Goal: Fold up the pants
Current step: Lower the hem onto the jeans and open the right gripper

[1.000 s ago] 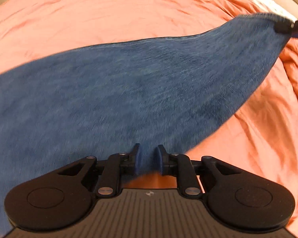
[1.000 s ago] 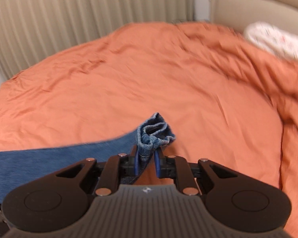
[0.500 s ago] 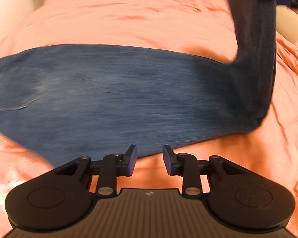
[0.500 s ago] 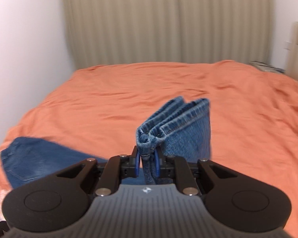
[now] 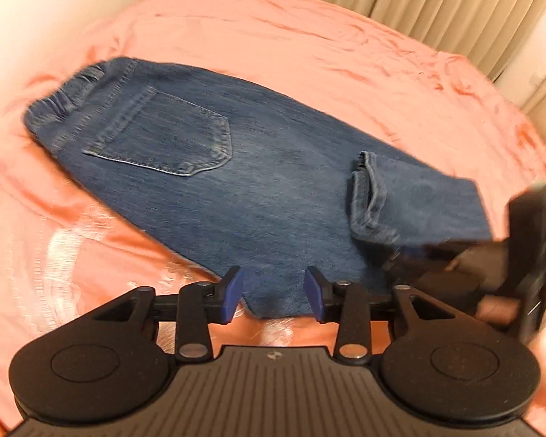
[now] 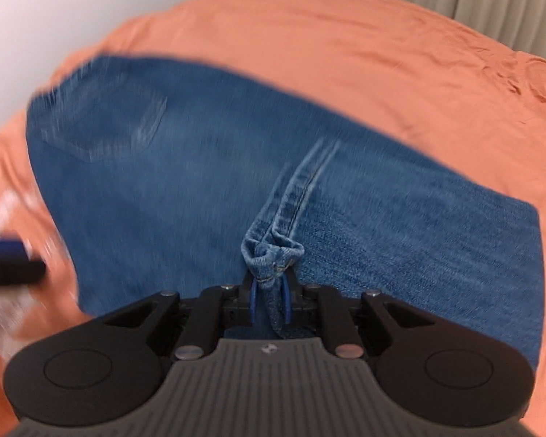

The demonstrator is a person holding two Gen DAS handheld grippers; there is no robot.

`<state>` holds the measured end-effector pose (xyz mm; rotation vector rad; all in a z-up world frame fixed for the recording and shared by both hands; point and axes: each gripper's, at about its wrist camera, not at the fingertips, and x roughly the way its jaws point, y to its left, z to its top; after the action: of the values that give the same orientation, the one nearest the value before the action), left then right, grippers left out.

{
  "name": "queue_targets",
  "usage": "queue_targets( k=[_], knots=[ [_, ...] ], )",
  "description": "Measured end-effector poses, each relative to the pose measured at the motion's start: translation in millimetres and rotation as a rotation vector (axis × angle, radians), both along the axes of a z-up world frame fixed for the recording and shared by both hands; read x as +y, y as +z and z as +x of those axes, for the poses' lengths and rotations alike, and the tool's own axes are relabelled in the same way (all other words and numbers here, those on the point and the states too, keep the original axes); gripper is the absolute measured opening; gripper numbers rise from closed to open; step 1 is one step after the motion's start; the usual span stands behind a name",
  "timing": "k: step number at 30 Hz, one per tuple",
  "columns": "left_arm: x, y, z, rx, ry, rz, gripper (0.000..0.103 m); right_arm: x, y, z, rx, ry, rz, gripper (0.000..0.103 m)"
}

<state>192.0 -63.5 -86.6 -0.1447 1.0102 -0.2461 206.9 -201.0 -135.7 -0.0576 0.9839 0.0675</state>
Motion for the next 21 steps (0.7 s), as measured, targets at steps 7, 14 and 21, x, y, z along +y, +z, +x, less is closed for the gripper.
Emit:
queue_targets(
  k=[7, 14, 21],
  knots=[
    [13.1, -14.8, 21.7, 0.02, -0.015, -0.139, 0.05, 1.5, -5.9, 0.6, 0.025, 0.063, 0.005, 0.031],
    [20.5, -20.9, 58.2, 0.047, -0.013, -0.304, 0.05, -22.0, 40.0, -13.0, 0.028, 0.101, -0.023, 0.038],
    [-1.0, -33.8, 94.6, 0.081, -0.044, -0.358, 0.058, -82.8, 56.1, -3.9, -0.003, -0.037, -0.079, 0.021]
  ],
)
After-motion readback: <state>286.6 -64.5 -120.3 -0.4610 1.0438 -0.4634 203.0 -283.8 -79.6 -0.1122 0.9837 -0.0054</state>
